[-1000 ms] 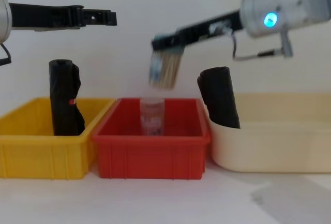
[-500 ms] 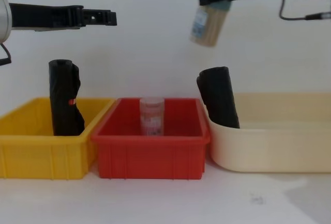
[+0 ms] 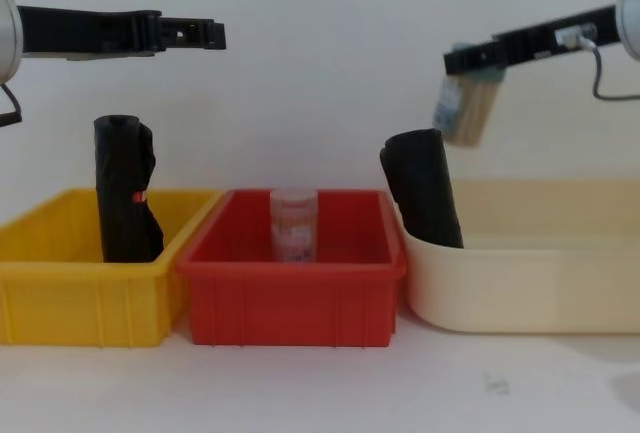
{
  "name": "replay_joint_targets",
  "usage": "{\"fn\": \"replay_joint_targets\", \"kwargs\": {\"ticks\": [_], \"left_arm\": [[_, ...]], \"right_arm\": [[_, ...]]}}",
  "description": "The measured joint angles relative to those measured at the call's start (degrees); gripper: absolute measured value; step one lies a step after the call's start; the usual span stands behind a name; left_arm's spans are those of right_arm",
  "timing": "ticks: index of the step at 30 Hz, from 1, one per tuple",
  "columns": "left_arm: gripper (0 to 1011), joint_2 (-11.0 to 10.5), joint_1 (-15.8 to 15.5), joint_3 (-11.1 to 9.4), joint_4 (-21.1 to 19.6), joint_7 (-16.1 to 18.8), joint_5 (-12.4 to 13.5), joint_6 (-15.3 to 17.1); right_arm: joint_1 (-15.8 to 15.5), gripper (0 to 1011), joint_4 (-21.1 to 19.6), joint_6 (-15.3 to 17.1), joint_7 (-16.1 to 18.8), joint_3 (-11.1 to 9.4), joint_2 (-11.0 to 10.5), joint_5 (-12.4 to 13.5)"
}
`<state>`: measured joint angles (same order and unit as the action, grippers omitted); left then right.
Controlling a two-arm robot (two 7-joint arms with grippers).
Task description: Pick up the garbage bag with the one hand and transfer it to the other hand.
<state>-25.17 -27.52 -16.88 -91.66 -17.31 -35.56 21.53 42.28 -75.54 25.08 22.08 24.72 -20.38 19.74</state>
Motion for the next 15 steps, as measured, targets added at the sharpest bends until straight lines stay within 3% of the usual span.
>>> {"fn": "replay_joint_targets", "kwargs": {"ticks": [4, 6, 15], "left_arm": [[1001, 0.0, 0.0, 0.0, 0.0, 0.0, 0.0, 0.0], [1001, 0.0, 0.0, 0.0, 0.0, 0.0, 0.0, 0.0], [1001, 0.0, 0.0, 0.0, 0.0, 0.0, 0.0, 0.0]], "right_arm": [[-0.5, 695, 0.6, -0.2, -0.7, -0.2, -0.2, -0.4], [-0.9, 796, 0.9, -0.6, -1.1, -0.5, -0.4, -0.6], [-4.1, 1002, -0.3, -3.6, -2.2, -2.0, -0.5, -0.7]]}}
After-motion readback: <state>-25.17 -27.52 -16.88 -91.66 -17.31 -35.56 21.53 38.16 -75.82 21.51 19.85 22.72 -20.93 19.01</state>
